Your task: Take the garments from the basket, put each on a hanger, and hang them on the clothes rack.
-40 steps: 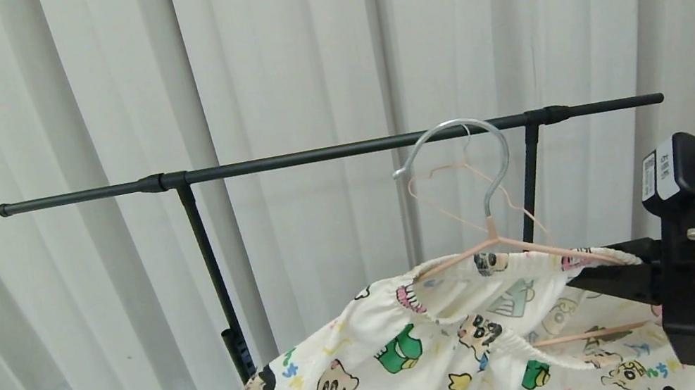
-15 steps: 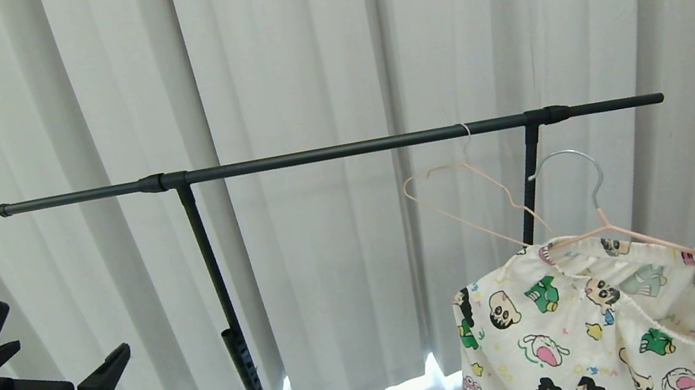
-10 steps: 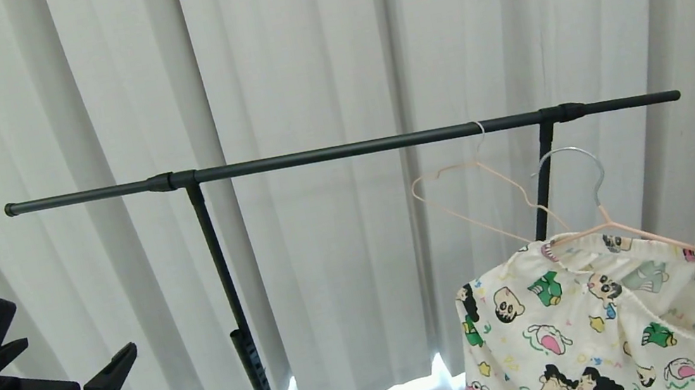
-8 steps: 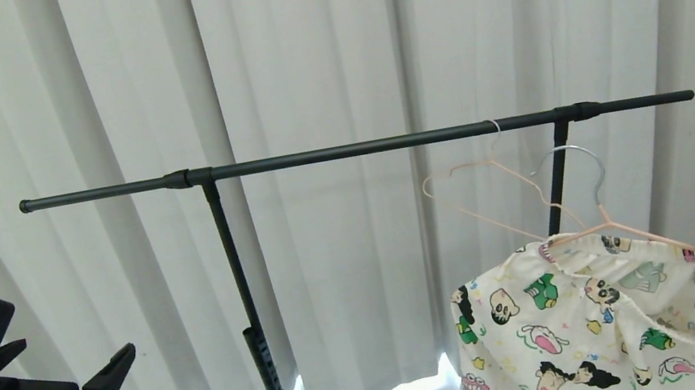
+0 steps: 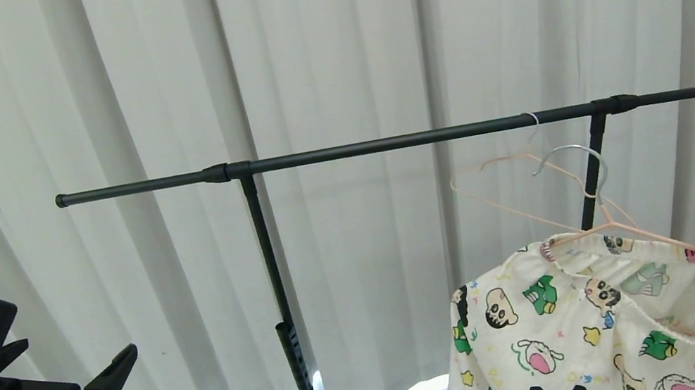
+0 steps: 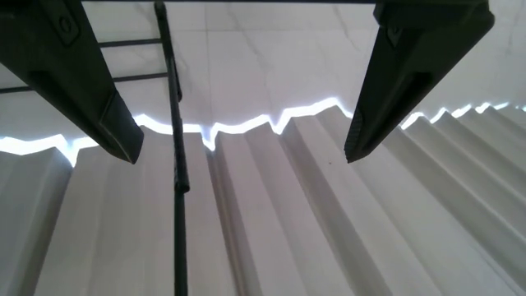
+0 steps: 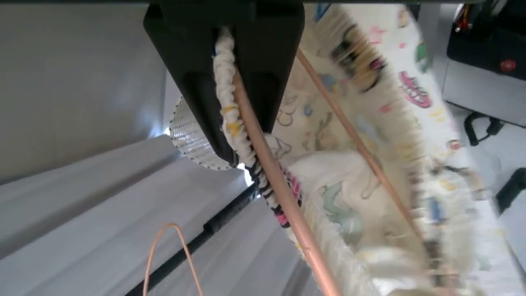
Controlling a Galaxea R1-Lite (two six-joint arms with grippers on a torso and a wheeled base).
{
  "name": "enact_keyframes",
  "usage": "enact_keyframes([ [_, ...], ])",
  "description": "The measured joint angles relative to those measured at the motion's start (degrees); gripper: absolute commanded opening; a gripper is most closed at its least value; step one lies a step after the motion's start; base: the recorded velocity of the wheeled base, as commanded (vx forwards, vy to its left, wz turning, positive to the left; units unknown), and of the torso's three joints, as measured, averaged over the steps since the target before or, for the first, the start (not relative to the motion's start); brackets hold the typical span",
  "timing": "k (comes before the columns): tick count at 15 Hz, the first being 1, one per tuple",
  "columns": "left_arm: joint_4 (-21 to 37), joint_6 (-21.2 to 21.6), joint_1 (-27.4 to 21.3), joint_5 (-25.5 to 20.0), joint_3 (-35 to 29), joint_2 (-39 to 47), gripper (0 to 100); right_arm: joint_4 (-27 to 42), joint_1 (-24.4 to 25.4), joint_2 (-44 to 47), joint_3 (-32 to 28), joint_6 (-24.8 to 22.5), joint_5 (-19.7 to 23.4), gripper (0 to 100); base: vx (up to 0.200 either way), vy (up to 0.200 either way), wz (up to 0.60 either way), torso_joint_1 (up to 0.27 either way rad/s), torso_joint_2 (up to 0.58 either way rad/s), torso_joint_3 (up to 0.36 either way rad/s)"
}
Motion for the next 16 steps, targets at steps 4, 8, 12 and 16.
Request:
enact_keyframes([
  [4,-0.1,0.2,-1.0,0.0,0.2,-0.6,100,-0.3,0.1,0.6,0.0,3.7,0.2,0,0.0,0.0,0.0,0.0,0.0,0.0],
  [8,0.0,0.3,-1.5,0.0,1.4,-1.2,100,-8.2,0.4,4.6,-0.8,7.9,0.0,0,0.0,0.0,0.0,0.0,0.0,0.0],
  [12,0.0,0.4,-3.4,0.1,1.4,-1.6,100,-14.8,0.0,12.0,-2.5,8.9,-2.7,0,0.2,0.0,0.0,-0.004,0.0,0.002],
  [16,0.0,0.5,-7.1,0.3,1.5,-2.6,100,-15.4,-1.0,15.3,-4.2,8.9,-2.9,0,0.2,0.0,0.0,0.007,0.0,-0.005],
])
